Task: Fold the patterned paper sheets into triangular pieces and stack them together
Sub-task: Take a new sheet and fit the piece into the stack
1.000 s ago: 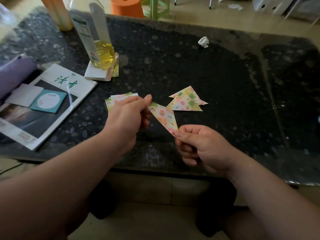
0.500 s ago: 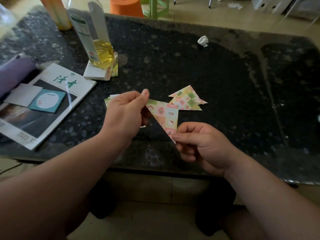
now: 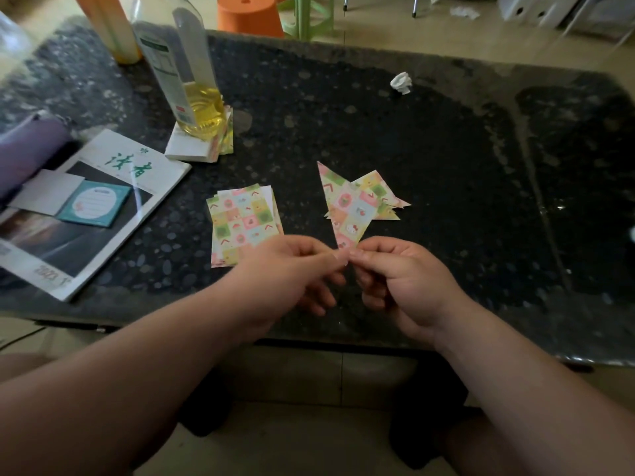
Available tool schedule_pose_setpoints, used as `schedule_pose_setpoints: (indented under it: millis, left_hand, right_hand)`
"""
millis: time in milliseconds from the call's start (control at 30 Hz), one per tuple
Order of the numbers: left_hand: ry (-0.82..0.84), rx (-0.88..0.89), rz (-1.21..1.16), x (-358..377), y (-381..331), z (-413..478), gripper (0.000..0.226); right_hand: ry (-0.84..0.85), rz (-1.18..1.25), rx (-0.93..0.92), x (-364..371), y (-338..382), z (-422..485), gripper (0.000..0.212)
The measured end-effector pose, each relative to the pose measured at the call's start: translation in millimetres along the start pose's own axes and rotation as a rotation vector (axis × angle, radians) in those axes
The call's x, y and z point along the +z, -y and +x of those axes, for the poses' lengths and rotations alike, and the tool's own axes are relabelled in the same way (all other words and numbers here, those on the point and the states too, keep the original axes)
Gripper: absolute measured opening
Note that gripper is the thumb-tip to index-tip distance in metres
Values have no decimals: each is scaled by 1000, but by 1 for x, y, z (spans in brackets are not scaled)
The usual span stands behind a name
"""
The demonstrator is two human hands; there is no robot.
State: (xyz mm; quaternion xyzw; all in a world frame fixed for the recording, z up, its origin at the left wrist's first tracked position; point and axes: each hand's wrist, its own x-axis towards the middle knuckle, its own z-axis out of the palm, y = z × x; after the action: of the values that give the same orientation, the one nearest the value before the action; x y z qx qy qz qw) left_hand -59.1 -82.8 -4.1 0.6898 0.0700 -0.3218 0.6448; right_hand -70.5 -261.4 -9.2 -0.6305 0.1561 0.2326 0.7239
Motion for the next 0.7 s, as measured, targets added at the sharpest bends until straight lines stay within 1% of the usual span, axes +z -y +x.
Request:
schedule_pose_setpoints:
  millis: [67,133,233,367,500,567,700]
  left_hand:
    - [32,-4,-4,9,4,-3,21]
    - [15,-15,-38,11,4,-3,23]
    - [-4,-8,-96,12,2,-2,28]
    - [-49,49,-106,18,4,-4,32]
    - [-107,132,-131,29,9,-9,30]
    - [-112,170,-156,31,10,-12,34]
    - [-80,208,-169,32,10,-15,35]
  right_hand:
    - [-1,26,5,2,-1,1,18]
    - [3,59,11,4,-1,1,16]
    - [10,99,21,4,0,1,19]
    - [17,161,19,6,3,-3,15]
    - [11,200,-51,11,1,-6,15]
    - [-12,195,-65,10,1,-5,16]
    - [-73,234,-94,1,7,3,36]
